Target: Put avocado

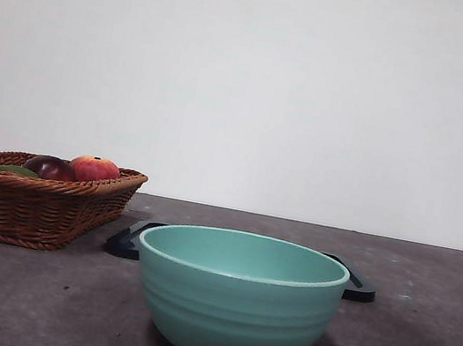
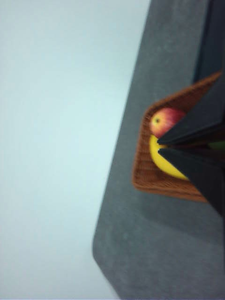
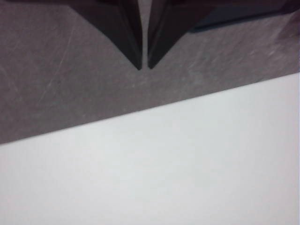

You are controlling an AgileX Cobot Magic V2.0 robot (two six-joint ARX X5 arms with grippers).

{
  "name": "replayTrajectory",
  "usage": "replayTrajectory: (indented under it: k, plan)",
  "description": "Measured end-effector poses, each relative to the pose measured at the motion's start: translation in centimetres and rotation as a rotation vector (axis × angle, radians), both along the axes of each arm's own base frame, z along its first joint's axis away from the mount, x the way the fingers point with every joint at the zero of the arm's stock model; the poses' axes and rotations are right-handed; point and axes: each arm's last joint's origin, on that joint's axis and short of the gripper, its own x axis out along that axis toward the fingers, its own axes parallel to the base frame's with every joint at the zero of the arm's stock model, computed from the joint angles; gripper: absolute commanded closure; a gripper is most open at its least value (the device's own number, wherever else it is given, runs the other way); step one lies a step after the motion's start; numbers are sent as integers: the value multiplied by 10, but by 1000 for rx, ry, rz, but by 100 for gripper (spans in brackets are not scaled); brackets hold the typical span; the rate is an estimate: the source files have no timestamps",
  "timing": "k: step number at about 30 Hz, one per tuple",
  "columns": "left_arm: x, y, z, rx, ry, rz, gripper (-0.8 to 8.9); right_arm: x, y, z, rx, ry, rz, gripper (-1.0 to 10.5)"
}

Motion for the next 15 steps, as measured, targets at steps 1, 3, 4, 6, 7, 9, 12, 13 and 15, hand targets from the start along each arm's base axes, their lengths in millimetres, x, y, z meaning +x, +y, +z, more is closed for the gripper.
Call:
replayTrajectory:
  k: [1,3,4,6,7,9,12,13,15]
  plan:
    - [-1,0,8,-2,-10,0,804,1,1,5,4,10,22,934]
    - [-2,0,22,-6,-24,-1,804,2,2,15,8,20,63,934]
    - [-2,0,31,-8,-30,-3,804,3,3,23,10,15,90,934]
    - [-1,0,43,-8,-15,-4,804,4,4,36,11,6,126,934]
    - [0,0,50,-7,0,-5,804,5,4,43,11,3,148,934]
    - [4,-1,61,-4,38,-21,804,8,6,54,10,13,185,933]
    - [11,-4,77,11,91,-100,804,15,7,66,10,66,245,934]
    - [14,-5,83,17,112,-134,804,18,8,70,8,90,272,934]
    - [17,-6,91,21,142,-184,804,22,10,76,0,127,315,933]
